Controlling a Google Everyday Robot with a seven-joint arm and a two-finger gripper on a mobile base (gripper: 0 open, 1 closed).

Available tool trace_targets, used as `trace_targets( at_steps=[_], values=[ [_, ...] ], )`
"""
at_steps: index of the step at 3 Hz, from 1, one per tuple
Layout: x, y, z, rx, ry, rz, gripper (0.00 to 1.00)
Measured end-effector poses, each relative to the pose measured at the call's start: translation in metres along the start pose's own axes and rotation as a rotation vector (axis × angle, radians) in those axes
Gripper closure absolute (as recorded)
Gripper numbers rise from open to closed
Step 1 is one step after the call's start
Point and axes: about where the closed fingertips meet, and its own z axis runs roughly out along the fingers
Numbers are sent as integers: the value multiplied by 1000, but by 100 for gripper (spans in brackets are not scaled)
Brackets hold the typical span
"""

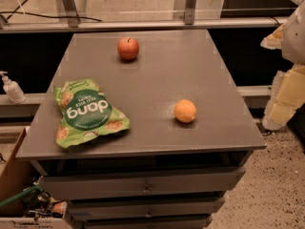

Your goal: Pick orange

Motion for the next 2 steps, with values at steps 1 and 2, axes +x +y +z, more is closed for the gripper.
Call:
trace_targets(
  at_steps=[1, 2],
  values=[
    [0, 0, 0, 0, 0, 0, 0],
    [-1, -5, 3, -8, -10, 10, 0]
  ],
)
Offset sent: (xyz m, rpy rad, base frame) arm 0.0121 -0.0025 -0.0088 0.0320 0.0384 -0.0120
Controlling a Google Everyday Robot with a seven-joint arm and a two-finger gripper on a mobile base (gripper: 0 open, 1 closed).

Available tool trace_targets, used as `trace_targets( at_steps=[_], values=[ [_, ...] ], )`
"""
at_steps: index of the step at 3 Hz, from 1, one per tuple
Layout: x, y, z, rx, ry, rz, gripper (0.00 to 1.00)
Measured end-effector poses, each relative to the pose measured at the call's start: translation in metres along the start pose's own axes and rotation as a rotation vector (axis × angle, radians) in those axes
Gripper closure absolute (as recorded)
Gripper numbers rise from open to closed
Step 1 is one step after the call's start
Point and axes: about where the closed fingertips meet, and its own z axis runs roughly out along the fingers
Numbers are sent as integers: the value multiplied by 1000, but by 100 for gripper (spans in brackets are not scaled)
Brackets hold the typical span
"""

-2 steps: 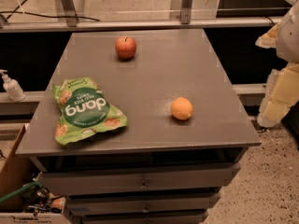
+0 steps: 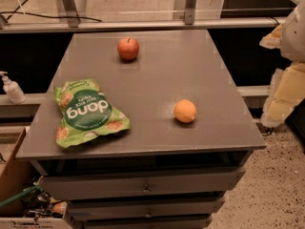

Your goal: Pick orange

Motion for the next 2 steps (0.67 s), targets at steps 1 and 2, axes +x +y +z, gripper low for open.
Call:
trace_targets(
  at_steps=[1, 2],
  values=[
    [5, 2, 28, -58, -39, 70, 0],
    [1, 18, 58, -115, -92, 116, 0]
  ],
)
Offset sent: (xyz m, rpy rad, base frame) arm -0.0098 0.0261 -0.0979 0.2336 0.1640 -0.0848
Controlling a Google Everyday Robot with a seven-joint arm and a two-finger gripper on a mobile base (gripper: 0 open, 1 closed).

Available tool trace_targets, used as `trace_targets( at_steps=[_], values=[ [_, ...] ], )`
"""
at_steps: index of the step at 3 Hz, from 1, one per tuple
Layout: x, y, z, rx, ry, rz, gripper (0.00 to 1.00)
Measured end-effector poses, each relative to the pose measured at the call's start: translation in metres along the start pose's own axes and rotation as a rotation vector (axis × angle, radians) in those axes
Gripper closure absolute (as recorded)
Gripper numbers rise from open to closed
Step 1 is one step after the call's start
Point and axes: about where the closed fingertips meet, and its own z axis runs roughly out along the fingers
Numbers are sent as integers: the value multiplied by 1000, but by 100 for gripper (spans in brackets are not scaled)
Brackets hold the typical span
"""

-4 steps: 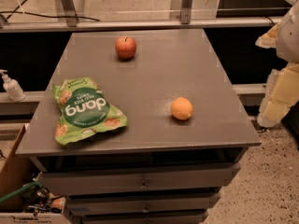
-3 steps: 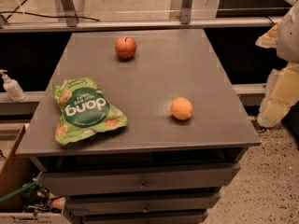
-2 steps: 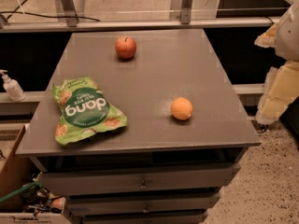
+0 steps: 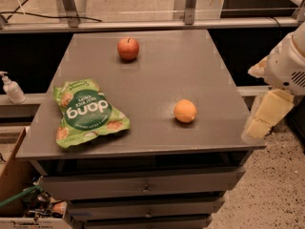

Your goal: Pick orange

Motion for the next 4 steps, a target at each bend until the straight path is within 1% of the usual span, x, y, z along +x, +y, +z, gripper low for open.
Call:
trace_targets(
  at_steps=[1, 2, 3, 4],
  values=[
    [-8, 10, 29, -41, -67, 21, 0],
    [-26, 14, 51, -69, -165, 25, 0],
    [-46, 11, 72, -83, -269, 17, 0],
    [-68, 6, 87, -87, -349, -4, 0]
  ],
)
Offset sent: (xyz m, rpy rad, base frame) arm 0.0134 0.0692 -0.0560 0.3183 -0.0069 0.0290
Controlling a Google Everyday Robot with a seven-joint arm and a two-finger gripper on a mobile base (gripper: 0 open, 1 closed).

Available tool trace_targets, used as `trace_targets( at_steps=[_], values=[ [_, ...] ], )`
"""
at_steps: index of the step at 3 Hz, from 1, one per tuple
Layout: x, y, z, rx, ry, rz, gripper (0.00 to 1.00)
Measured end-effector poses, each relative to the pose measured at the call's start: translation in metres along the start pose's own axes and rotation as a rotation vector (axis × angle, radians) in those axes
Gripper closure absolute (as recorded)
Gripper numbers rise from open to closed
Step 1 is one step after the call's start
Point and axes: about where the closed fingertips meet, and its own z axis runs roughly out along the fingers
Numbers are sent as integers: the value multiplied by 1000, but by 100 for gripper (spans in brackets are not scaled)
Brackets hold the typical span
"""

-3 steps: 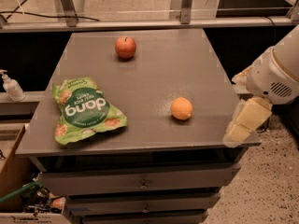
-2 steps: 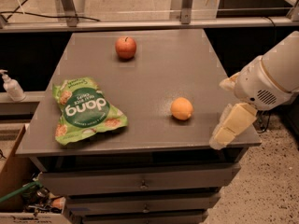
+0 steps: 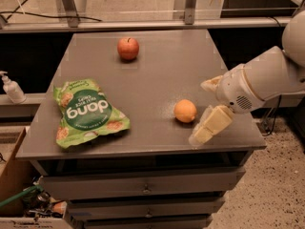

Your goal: Pick orange

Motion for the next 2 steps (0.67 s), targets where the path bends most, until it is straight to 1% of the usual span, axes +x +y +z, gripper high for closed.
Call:
trace_targets(
  at_steps=[1, 2],
  values=[
    [-12, 2, 17, -14, -61, -9, 0],
    [-16, 1, 27, -18, -90, -25, 0]
  ],
)
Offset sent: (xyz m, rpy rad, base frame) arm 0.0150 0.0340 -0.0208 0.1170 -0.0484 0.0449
